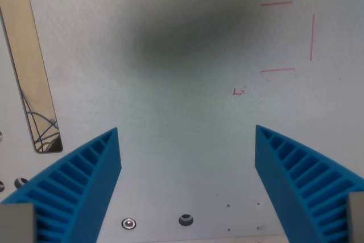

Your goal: Move in gripper positive x

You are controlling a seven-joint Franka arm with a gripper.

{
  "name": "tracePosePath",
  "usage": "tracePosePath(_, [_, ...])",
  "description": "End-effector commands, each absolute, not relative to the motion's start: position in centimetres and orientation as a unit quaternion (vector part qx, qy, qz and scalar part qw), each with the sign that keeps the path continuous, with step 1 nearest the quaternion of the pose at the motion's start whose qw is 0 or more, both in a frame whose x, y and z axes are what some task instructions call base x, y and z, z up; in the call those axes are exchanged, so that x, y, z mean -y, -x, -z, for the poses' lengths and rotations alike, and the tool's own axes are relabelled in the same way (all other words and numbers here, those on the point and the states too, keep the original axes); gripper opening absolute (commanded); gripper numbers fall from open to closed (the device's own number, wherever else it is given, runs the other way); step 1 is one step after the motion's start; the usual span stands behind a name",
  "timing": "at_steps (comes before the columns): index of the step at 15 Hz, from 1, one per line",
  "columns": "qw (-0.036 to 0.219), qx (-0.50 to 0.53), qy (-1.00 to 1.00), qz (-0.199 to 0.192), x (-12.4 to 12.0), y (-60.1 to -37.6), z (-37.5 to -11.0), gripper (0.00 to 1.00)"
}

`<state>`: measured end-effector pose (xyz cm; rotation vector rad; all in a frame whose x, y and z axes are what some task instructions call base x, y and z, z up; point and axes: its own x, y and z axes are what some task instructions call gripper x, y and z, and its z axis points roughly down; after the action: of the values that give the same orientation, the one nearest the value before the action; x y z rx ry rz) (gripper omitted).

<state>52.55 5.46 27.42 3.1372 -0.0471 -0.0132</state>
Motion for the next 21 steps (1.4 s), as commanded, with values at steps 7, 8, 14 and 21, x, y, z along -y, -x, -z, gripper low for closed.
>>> tracePosePath(7, [0.002, 0.015, -1.0, 0.003, -5.4, -56.1, -27.5, 1.0])
tracePosePath(8, [0.002, 0.015, -1.0, 0.003, -5.3, -56.6, -27.5, 1.0])
tracePosePath(14, [0.002, 0.015, -1.0, 0.003, -5.2, -59.6, -27.5, 1.0])
tracePosePath(21, [0.002, 0.015, -1.0, 0.003, -5.1, -63.1, -27.5, 1.0])
